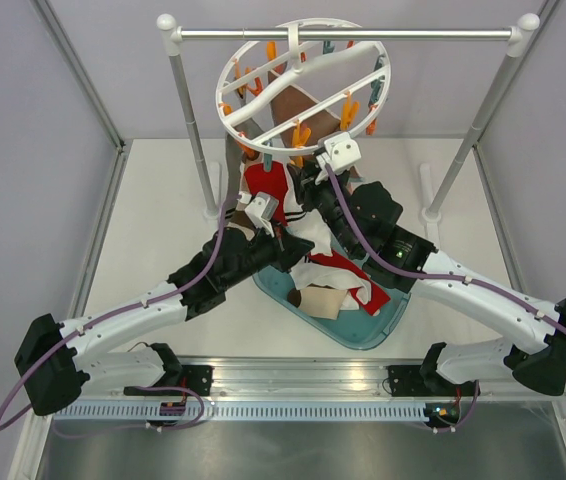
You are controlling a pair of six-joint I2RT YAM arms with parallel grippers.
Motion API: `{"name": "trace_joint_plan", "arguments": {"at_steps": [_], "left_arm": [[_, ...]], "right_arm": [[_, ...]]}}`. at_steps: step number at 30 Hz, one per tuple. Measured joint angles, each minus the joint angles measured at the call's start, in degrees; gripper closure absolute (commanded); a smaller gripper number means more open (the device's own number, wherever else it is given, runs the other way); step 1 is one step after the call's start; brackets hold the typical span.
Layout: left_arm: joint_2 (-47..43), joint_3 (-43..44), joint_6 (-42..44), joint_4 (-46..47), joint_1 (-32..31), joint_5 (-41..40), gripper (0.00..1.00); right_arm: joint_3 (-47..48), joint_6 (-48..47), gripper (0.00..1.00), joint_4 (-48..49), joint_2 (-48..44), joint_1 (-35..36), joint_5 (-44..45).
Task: Remove the socks clipped to the hanger
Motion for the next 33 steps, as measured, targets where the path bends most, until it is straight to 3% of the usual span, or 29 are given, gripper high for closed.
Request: {"name": "trace_joint_plan", "arguments": {"at_steps": [5, 14, 17, 18, 21, 25, 33], "left_arm": [[0.0, 0.0, 0.0, 0.0, -0.2, 0.0, 0.98], [3.0, 0.1, 0.0, 0.1, -1.9, -0.1, 0.98], [6.1, 0.1, 0.0, 0.1, -3.0, -0.1, 0.81], [7.3, 0.2, 0.0, 0.1, -3.3, 0.0, 0.68], [10.5, 0.8, 0.3, 0.0, -4.3, 0.4, 0.43], [11.8, 1.3, 0.5, 0.0, -5.0, 1.3, 0.35], [5.7, 0.7, 1.5, -1.0, -5.0, -0.8, 0.33]], "right_arm": [[0.0, 0.0, 0.88, 0.6, 0.0, 0.0, 0.7], [0.0, 0.0, 0.89, 0.7, -0.2, 0.0, 1.1], [0.0, 0.0, 0.89, 0.7, -0.4, 0.0, 1.2], [0.0, 0.0, 0.88, 0.7, -0.5, 0.0, 1.2], [0.0, 0.0, 0.88, 0.7, -0.7, 0.0, 1.2], [0.0, 0.0, 0.88, 0.5, -0.8, 0.0, 1.3], [0.0, -0.2, 0.88, -0.4, -1.7, 0.0, 1.6]]}}
